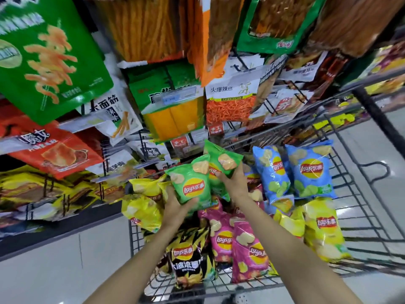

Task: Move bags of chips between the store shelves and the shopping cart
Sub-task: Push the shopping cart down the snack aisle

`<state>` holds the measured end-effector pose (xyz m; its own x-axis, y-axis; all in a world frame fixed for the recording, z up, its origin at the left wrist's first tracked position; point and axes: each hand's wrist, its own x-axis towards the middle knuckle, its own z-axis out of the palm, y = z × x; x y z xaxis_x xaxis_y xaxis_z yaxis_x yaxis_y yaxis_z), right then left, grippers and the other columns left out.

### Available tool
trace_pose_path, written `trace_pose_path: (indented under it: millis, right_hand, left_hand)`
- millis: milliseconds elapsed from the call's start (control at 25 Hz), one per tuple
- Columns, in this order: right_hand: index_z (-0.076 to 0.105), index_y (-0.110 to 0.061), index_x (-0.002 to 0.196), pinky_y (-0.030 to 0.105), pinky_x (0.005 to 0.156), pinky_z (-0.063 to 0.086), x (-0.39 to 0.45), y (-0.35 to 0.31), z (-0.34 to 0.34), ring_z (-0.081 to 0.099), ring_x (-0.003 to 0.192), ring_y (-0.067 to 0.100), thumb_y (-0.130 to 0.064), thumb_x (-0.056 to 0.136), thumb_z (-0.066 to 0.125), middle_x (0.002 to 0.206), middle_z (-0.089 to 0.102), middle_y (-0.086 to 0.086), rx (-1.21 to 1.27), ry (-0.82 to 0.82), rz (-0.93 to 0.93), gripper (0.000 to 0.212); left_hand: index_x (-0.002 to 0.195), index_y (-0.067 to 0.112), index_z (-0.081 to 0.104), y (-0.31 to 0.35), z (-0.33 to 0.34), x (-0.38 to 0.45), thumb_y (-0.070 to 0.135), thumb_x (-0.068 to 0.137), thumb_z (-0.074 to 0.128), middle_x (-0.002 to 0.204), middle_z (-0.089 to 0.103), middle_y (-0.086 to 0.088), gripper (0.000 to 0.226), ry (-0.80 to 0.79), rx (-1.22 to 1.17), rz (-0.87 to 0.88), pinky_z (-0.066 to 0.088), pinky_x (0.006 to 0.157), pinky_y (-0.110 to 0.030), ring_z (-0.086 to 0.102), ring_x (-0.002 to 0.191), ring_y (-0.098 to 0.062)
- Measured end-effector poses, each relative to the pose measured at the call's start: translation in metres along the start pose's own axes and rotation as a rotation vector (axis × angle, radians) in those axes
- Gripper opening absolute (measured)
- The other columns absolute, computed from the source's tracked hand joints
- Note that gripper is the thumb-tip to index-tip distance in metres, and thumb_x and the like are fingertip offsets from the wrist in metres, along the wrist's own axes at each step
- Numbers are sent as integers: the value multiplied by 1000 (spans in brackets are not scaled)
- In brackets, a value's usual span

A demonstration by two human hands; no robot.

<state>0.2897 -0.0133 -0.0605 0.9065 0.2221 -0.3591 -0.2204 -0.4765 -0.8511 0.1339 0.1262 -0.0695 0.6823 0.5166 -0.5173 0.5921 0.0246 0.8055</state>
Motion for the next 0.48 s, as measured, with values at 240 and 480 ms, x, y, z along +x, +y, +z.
trace_pose_path:
  millis: [240, 480]
  right_hand:
    - [31, -4, 146, 21, 80, 42, -38, -20, -96, 59, 112, 22, -34, 82, 78, 118, 60, 3, 87, 121, -121, 84]
    - [48, -14, 131, 40, 95, 52, -101, -18, -250, 64, 107, 15, -35, 75, 83, 116, 66, -1, 196, 268, -290, 69]
  left_hand:
    - [147, 33, 25, 67, 18, -29, 69, 65, 76, 142, 49, 3, 103, 0, 4, 215, 42, 107, -50, 50, 130, -22]
    - [147, 20, 25, 148, 124, -100, 20, 87, 72, 126, 46, 14, 76, -47, -42, 493, 36, 86, -4, 49, 115, -5]
